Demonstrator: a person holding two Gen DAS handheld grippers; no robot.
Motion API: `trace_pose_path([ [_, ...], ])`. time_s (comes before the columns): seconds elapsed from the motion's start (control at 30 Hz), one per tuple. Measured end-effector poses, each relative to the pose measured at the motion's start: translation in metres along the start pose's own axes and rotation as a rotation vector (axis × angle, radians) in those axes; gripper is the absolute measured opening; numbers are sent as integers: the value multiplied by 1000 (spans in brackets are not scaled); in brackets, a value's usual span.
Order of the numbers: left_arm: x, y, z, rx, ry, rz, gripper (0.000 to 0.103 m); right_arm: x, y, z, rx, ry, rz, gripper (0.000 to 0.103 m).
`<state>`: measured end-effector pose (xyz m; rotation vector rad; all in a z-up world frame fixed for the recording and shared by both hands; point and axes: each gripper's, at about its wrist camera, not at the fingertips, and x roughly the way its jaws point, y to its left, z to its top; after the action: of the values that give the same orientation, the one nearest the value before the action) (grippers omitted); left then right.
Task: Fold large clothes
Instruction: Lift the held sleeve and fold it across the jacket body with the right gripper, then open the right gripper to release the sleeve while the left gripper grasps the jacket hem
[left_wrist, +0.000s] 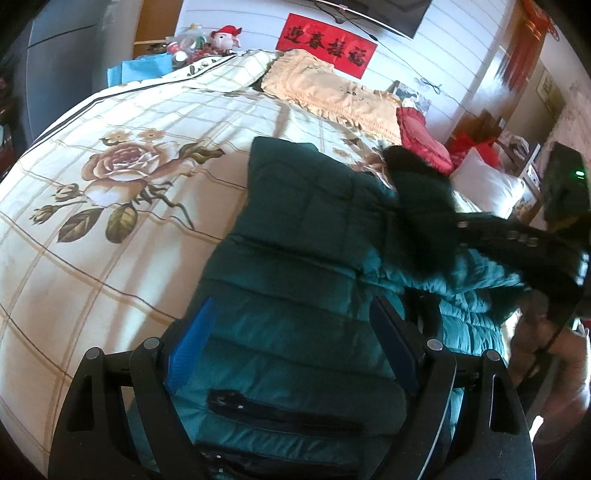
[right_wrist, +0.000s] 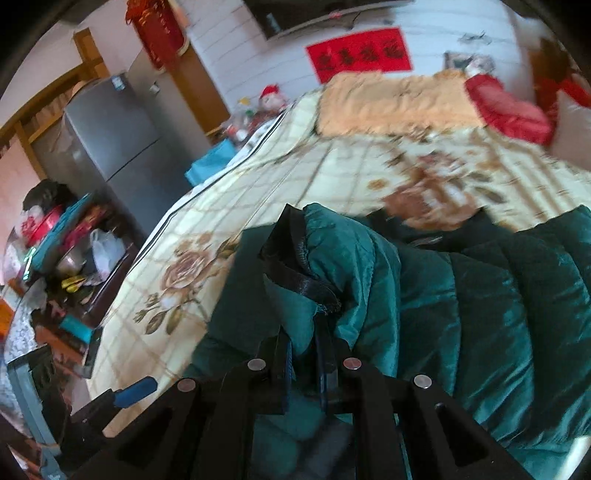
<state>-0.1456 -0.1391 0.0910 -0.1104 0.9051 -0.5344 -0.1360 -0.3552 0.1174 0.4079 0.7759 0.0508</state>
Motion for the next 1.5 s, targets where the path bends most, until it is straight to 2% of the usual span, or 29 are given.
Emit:
trace_pose_path([
  [0.2, 0, 13, 1, -13, 4, 14, 85, 54, 14, -2, 13, 91, 42, 10],
  [0.23, 0, 15, 1, -14, 5, 16, 85, 62, 15, -2, 21, 107, 47, 15],
  [0.3, -1, 18, 1, -18, 5, 17, 85, 67, 19, -2, 7, 105, 61, 52],
  [0.33, -1, 19, 1, -20, 4, 16, 85, 66, 22, -3, 1, 98, 90, 79],
  [0.37, -1, 19, 1, -22, 3, 15, 85, 62, 24, -4, 0, 91, 113, 84],
  [0.4, -1, 20, 1, -25, 1, 17, 85, 57, 28, -4, -6, 85, 125, 84],
  [0.5, 0, 20, 3, -42, 7, 8, 85, 32, 34, -4, -56, 52, 86, 84],
  [0.6, 0, 14, 6, -49, -1, -8, 85, 3, 26, -4, -45, 19, 91, 84],
  [0.83, 15, -16, 30, -31, -3, -56, 85, -71, -13, -21, -16, -23, 28, 84],
  [1.0, 43, -34, 48, -38, -4, -36, 85, -109, -47, -38, 34, -39, -17, 84],
  [1.07, 57, -39, 54, -45, 11, -23, 85, -122, -59, -44, 54, -48, -37, 84],
  [1.2, 89, -45, 59, -80, 93, -15, 85, -147, -83, -55, 89, -75, -76, 84],
  [1.27, 92, -47, 59, -85, 90, -29, 75, -157, -96, -59, 113, -89, -96, 84],
  [1.3, 91, -49, 60, -77, 68, -28, 61, -161, -101, -61, 127, -94, -104, 84],
  [1.37, 87, -55, 62, -39, 40, -15, 53, -166, -112, -63, 151, -99, -117, 84],
  [1.43, 85, -59, 64, -6, 34, -19, 33, -168, -118, -66, 163, -101, -130, 84],
  [1.5, 80, -60, 67, 11, 23, -15, 24, -166, -121, -66, 171, -103, -137, 84],
])
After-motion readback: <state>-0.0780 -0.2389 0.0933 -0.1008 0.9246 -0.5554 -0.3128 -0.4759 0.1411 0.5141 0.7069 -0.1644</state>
